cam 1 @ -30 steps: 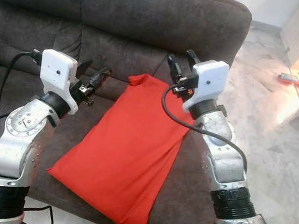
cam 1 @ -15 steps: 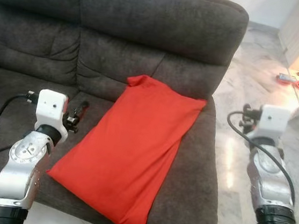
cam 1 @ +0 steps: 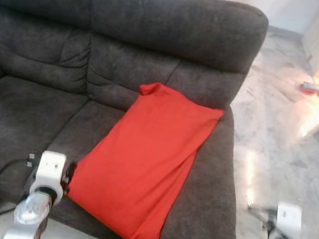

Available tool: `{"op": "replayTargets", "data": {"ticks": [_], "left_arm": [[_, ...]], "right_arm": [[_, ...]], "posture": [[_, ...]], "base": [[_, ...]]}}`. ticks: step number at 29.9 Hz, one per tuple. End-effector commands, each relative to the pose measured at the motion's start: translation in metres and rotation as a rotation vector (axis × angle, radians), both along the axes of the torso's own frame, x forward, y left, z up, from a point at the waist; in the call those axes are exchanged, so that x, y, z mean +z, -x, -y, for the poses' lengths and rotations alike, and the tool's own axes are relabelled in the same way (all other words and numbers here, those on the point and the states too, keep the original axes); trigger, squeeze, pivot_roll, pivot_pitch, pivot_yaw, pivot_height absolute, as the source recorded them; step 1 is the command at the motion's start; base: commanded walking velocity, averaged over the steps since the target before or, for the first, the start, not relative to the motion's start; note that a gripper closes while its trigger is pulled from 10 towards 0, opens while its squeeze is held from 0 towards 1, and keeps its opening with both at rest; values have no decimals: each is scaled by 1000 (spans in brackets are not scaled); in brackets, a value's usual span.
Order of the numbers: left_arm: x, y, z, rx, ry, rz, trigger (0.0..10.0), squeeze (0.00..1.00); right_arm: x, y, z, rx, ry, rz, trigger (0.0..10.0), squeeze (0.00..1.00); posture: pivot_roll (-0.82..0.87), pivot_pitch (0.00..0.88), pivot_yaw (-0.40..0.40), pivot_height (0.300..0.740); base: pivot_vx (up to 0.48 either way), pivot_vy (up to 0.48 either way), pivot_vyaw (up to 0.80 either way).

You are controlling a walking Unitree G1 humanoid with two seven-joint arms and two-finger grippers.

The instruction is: Move the pillow to the sofa from floor

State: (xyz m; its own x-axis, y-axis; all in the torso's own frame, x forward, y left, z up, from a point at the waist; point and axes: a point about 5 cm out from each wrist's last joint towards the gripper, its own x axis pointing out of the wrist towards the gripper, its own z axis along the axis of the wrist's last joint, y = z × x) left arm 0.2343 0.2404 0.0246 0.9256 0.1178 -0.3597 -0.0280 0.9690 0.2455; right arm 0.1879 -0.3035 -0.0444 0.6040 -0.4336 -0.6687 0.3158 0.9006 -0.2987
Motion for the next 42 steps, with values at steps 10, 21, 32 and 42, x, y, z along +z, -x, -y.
{"op": "replayTargets", "data": {"ticks": [10,21,32,42], "left_arm": [[-53,25,5,-42,-19,-208,10000,0],[-81,51,0,-51,-28,-341,10000,0],[-94,64,0,-29,-22,-404,10000,0],[-96,63,-1,-39,-8,-438,10000,0]], "right_arm": [[-28,46,-12,-31,-64,-126,10000,0],[-37,69,-13,-68,-72,-193,10000,0],[-44,75,-27,-53,-112,-211,10000,0],[-45,71,-33,-46,-122,-203,10000,0]], "posture": [[137,79,-51,740],[140,56,-26,740],[134,38,-17,740],[140,53,-22,740]], "base": [[0,0,0],[0,0,0],[0,0,0],[0,0,0]]}}
